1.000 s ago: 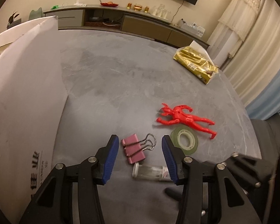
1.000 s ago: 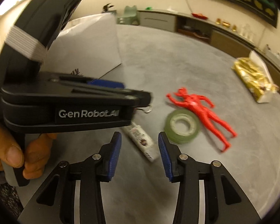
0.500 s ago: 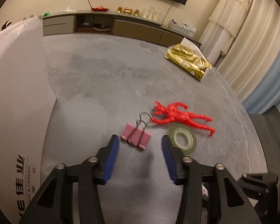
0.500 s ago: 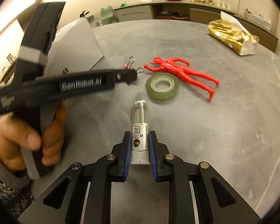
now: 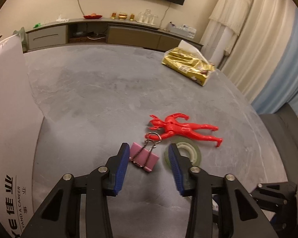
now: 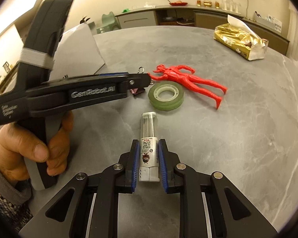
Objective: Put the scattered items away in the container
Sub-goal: 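Grasp the white tube with the right tool while the left tool grasps the pink binder clips, then lift the white tube and binder clips and carry them over the white box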
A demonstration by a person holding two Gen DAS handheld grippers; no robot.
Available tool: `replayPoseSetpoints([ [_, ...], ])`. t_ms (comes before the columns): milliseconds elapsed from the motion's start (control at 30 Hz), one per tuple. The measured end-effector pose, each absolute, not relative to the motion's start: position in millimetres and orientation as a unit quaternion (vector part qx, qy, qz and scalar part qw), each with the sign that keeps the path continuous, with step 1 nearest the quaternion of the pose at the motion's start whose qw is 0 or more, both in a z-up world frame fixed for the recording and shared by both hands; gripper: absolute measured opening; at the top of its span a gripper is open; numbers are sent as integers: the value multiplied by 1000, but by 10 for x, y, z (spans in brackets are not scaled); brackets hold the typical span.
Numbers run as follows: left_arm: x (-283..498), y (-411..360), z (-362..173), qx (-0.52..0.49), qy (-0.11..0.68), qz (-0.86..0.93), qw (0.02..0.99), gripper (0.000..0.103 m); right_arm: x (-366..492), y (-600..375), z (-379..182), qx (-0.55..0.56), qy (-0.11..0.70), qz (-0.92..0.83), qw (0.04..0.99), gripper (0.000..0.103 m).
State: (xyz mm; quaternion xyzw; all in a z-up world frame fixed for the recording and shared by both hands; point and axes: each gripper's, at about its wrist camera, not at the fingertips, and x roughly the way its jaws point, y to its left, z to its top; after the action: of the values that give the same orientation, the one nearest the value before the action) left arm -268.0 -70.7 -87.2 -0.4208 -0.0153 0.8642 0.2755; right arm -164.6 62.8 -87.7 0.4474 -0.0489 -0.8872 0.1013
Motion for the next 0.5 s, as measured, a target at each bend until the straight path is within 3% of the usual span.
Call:
replayPoseSetpoints([
  [67,-2682,-689,-888,-427,-15,859,283,50,-1659,603,-877,445,-41,-889,100,21],
  [133,-2649,-664,-890,-427,-4,856,291,37,-1687,595,-880,447,-44,-888,101,20],
  [500,-2486,-618,-813,-419,4,855,307,36,-1497,678,-858,453,-99,-881,88,20],
])
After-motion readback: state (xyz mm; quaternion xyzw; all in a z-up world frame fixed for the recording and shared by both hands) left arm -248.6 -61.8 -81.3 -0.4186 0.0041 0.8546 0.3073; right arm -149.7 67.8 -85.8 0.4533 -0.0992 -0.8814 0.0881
